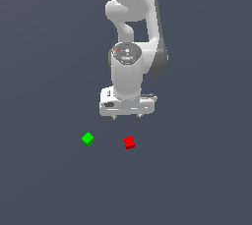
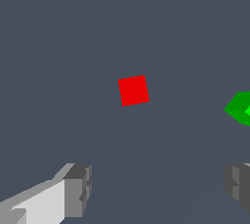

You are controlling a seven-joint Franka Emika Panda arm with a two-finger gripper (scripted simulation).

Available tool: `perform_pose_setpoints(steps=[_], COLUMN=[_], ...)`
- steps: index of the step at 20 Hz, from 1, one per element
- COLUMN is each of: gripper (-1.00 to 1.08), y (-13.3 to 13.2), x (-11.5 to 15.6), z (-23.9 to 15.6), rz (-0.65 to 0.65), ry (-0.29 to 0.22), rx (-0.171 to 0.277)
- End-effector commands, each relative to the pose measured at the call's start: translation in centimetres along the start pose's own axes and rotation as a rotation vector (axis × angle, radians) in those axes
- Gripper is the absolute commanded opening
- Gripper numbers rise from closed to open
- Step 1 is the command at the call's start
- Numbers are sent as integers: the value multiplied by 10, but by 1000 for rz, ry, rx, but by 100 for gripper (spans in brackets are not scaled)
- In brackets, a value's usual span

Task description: Stack the red cube on top of the green cube.

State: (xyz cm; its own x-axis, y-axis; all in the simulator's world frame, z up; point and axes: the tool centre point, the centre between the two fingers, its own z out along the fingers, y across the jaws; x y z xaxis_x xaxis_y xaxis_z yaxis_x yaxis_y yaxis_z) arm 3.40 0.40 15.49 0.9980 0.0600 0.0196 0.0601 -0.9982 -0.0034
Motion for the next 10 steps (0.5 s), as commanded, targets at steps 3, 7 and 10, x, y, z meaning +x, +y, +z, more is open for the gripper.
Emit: perform_pose_setpoints(steps=[3, 7, 10], gripper=[100, 100, 100], y=[-1, -2, -4], x=[17, 33, 42], z=[26, 49, 63], rz=[-50, -98, -126], ry=[-6, -11, -14], rx=[0, 0, -1])
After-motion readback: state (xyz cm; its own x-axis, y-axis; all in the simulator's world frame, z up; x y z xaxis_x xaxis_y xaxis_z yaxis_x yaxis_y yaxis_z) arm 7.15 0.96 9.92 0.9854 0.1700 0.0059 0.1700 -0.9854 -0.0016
